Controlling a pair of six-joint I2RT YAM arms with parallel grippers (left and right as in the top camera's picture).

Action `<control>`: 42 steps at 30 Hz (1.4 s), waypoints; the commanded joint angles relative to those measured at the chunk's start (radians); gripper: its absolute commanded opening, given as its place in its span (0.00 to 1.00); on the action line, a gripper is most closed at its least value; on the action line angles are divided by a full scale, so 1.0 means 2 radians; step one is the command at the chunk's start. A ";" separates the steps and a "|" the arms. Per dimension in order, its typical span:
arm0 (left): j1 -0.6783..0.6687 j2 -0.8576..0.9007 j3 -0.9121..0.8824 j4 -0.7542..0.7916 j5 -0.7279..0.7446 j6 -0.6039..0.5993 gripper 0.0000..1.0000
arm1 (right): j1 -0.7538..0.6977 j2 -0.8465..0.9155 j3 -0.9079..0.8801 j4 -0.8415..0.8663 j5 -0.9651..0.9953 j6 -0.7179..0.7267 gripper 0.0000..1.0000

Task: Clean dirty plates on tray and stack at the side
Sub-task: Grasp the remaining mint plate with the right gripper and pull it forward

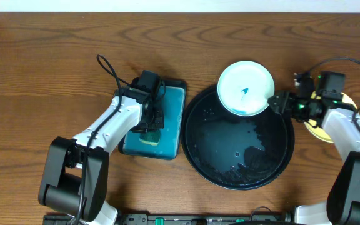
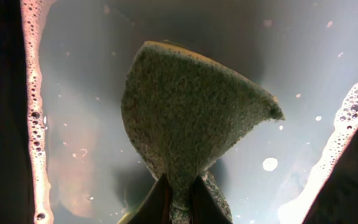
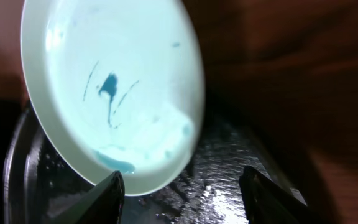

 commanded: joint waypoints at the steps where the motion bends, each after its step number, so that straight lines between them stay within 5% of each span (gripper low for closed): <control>1: 0.001 0.001 -0.001 -0.001 -0.004 0.007 0.08 | 0.035 0.010 0.006 0.003 0.077 0.010 0.58; 12: 0.001 0.001 -0.001 -0.002 -0.004 0.007 0.08 | 0.082 0.071 0.006 0.062 0.109 0.090 0.45; 19: 0.001 0.001 -0.001 -0.001 -0.004 0.007 0.08 | 0.083 0.070 0.006 0.060 0.076 0.084 0.15; 29: 0.001 0.001 -0.001 -0.001 -0.004 0.007 0.08 | 0.083 0.070 0.006 -0.069 -0.003 0.036 0.01; 36: 0.001 0.001 -0.001 -0.001 -0.004 0.007 0.08 | 0.083 0.070 0.006 -0.169 0.025 0.005 0.02; 37: 0.001 0.001 -0.001 -0.001 -0.004 0.007 0.08 | 0.083 0.070 0.006 -0.170 0.031 0.005 0.06; 38: 0.001 0.001 -0.001 -0.001 -0.004 0.007 0.08 | 0.083 0.070 0.006 -0.167 0.041 0.005 0.21; 42: 0.001 0.001 -0.001 -0.002 -0.004 0.007 0.08 | 0.083 0.070 0.006 -0.138 0.040 0.013 0.25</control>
